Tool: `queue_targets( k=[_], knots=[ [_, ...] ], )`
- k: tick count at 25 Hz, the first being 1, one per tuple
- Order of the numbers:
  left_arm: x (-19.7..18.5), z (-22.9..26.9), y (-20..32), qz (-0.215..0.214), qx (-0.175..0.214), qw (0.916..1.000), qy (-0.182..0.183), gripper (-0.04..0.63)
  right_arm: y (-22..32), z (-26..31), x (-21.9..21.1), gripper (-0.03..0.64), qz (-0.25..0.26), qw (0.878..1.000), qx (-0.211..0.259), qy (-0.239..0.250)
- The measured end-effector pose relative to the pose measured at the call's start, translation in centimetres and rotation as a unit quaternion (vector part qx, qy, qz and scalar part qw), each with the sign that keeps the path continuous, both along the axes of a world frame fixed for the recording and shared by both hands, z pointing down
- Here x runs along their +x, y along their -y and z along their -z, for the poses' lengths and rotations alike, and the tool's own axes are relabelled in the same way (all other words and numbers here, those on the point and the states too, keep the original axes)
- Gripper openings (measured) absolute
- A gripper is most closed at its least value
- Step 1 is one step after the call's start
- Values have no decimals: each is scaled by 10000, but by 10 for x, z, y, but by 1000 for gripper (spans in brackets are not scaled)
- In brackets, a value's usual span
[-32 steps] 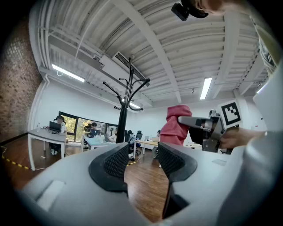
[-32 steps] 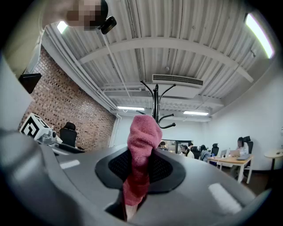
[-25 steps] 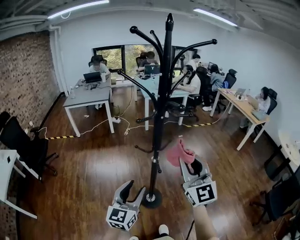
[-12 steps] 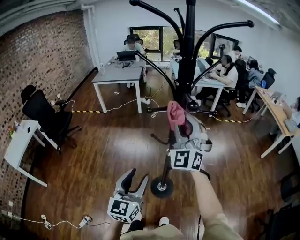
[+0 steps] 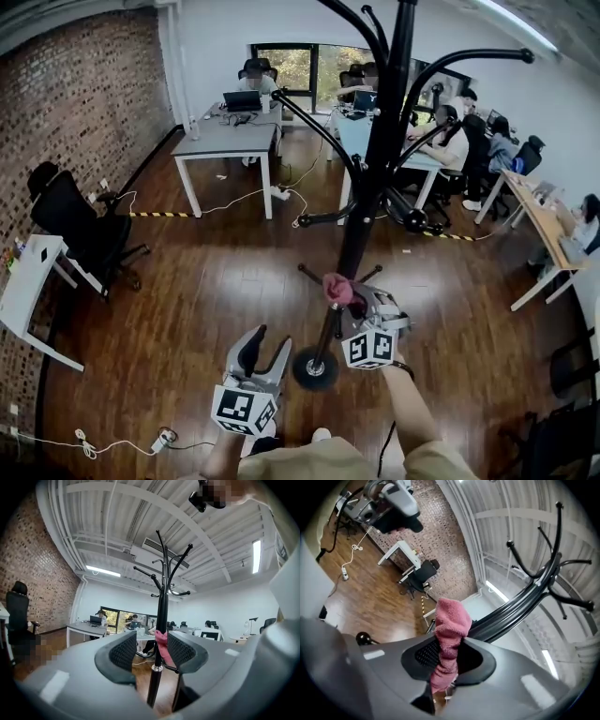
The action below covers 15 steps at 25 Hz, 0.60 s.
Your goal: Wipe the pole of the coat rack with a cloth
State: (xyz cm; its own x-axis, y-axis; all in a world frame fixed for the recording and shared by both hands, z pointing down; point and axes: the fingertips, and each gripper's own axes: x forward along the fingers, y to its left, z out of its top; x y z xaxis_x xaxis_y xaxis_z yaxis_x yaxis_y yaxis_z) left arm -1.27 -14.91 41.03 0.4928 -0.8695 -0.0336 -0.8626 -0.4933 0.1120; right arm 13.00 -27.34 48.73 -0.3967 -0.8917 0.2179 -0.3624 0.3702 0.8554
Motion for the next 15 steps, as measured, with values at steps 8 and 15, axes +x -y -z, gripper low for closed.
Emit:
queue_targets(
  k=[8, 15],
  knots=[
    [-13, -8, 5, 53, -45, 10000, -53, 196, -11, -71, -2, 66, 426, 9825, -1755, -449],
    [-8, -5, 9, -36, -73, 10000, -55, 196, -50, -69, -3, 51, 1511, 9154, -3573, 1074]
  ],
)
